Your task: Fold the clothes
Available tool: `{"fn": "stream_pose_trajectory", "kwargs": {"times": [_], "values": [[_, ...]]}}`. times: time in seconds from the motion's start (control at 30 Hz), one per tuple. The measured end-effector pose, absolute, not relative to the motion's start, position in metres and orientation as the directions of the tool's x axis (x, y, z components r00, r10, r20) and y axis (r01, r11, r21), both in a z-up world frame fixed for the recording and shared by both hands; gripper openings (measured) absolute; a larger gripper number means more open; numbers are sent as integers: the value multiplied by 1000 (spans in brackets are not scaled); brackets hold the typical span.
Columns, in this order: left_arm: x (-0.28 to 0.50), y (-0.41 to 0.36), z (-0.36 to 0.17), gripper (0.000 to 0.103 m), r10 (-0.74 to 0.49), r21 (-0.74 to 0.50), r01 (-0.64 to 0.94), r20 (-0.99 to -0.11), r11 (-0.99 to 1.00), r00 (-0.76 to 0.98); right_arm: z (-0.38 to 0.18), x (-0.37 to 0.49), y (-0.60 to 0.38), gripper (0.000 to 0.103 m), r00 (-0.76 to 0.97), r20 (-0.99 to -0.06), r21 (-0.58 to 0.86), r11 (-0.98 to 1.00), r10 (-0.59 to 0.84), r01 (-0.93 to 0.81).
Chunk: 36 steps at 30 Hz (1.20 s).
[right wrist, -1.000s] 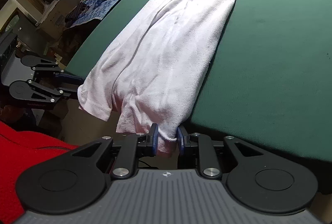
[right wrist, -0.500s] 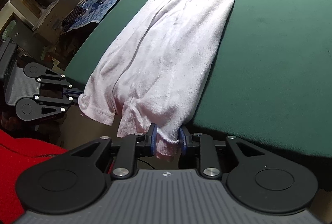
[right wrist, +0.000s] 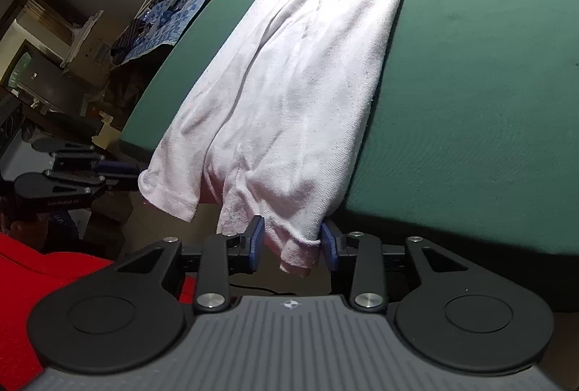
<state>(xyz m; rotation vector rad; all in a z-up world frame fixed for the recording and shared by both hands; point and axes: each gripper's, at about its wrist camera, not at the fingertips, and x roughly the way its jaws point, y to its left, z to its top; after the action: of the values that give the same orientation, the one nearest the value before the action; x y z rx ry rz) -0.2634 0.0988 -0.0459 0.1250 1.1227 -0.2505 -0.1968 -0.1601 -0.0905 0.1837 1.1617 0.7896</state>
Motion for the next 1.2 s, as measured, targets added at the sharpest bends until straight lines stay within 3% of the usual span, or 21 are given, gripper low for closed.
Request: {"fn": "stream_pose_trajectory", "kwargs": {"times": [0.03,0.07,0.13,0.17,0.37,0.43,0.5,0.53,0.57,0.63,0.8,1.0,1.2], "values": [[-257,94,-48,32,-144,-34,265,-903,964,405,-92,-195,-159,40,165,-748,519,721,643,-459],[-250,89,-52,46,-147,-38,268,-906,963,398,-93,-193,-158,40,164,-747,524,722,645,-452],[-246,84,-62,47,-147,-41,272,-913,962,381,-95,-192,-155,40,163,-747,530,725,645,-439],[-247,83,-65,53,-156,-50,275,-912,960,379,-96,-192,-154,41,162,-747,532,726,645,-436],[-246,83,-62,55,-249,-168,251,-907,953,340,-98,-193,-158,41,166,-741,555,732,651,-396],[-245,81,-61,55,-263,-186,247,-906,951,332,-100,-194,-160,37,168,-747,550,740,643,-387],[-238,78,-68,41,-257,-193,222,-915,956,310,-103,-192,-161,29,170,-745,557,742,645,-372],[-235,76,-71,29,-253,-195,210,-920,958,300,-105,-191,-161,21,167,-747,559,744,643,-366],[-233,76,-73,7,-247,-192,202,-923,960,294,-106,-190,-160,15,164,-754,554,749,636,-363],[-233,75,-73,7,-242,-188,199,-924,962,297,-103,-190,-160,9,168,-756,544,750,633,-377],[-233,80,-63,6,-262,-211,186,-912,960,316,-80,-184,-162,8,215,-686,591,704,695,-393],[-200,110,-16,5,-291,-268,118,-833,956,471,-56,-149,-164,8,335,-566,668,657,754,-350],[-127,132,-2,0,-255,-257,79,-787,963,561,-52,-94,-144,8,444,-562,616,711,698,-338]]}}
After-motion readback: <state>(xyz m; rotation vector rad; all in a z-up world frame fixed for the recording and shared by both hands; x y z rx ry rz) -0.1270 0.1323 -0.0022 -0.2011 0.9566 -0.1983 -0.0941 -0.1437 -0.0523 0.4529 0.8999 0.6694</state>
